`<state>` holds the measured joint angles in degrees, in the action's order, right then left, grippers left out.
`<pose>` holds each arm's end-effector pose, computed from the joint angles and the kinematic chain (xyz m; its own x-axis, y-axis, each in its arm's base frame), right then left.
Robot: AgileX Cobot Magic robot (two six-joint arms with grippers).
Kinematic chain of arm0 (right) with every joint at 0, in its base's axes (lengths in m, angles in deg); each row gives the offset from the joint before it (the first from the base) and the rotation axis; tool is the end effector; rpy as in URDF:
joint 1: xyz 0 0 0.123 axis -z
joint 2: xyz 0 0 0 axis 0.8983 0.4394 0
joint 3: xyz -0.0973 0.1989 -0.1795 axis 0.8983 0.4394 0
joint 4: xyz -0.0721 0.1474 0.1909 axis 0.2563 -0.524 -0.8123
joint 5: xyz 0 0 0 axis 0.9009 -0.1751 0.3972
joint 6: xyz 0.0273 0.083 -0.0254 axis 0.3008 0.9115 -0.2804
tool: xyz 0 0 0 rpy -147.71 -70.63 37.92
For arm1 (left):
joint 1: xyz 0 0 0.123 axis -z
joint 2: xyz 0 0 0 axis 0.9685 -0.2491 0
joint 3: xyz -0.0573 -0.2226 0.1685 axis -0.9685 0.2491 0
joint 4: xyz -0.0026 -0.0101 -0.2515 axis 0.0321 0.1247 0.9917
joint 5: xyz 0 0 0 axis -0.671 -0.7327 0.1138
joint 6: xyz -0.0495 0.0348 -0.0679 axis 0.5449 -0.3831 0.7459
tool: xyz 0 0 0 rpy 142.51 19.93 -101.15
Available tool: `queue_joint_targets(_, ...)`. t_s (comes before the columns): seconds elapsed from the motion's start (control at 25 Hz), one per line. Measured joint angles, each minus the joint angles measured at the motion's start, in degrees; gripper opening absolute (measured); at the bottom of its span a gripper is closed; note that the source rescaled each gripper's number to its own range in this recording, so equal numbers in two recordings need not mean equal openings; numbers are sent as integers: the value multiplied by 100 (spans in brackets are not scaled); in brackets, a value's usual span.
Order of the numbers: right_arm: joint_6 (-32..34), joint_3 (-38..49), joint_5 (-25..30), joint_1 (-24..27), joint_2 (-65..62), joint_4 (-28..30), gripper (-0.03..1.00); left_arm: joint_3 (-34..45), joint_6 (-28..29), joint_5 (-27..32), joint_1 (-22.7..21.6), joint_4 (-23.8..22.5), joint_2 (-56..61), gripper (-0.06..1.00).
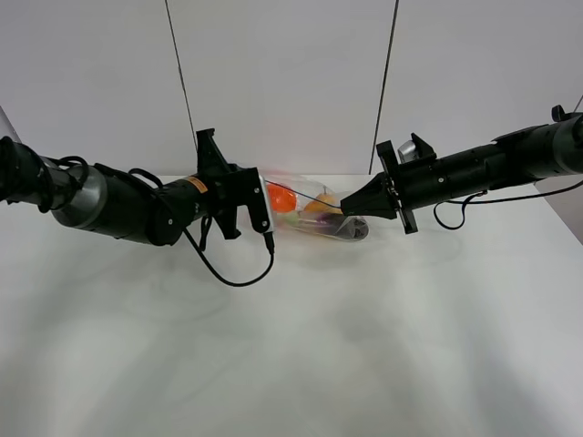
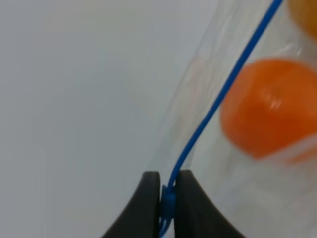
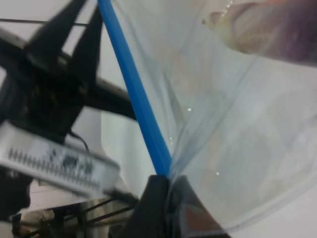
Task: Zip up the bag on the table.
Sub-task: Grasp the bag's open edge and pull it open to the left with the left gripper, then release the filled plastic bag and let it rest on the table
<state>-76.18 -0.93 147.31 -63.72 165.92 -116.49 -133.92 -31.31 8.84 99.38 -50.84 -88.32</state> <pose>0.3914 0.0791 0.1685 -0.9890 0.0972 -0.1114 -0.0551 0.4571 0.8877 0.3892 -0.1602 0.1488 0.2026 0.9402 -0.2737 0.3395 0.1947 0.9202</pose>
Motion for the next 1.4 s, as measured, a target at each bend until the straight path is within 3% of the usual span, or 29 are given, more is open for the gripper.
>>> queue_joint_targets(0.48, 0, 0, 53, 0, 0, 124, 0, 0, -194, 0, -829, 35, 0, 0)
queue_joint_targets(0.8, 0, -6, 68, 0, 0, 68, 0, 0, -65, 46, -862, 3, 0, 2)
queue_joint_targets(0.88, 0, -6, 125, 0, 0, 190, 0, 0, 177, 53, -895, 111, 0, 12)
queue_joint_targets(1.04, 0, -6, 156, 16, 0, 294, 0, 0, 823, 18, -1026, 270, 0, 61)
queue_joint_targets(1.12, 0, -6, 156, 16, 0, 294, 0, 0, 1079, 30, -1084, 277, 0, 77)
queue_joint_targets(1.24, 0, -6, 156, 16, 0, 310, 0, 0, 1345, 276, -1282, 281, 0, 85)
queue_joint_targets(1.4, 0, -6, 162, 16, 0, 316, 0, 0, 1996, 611, -1665, 524, 0, 87)
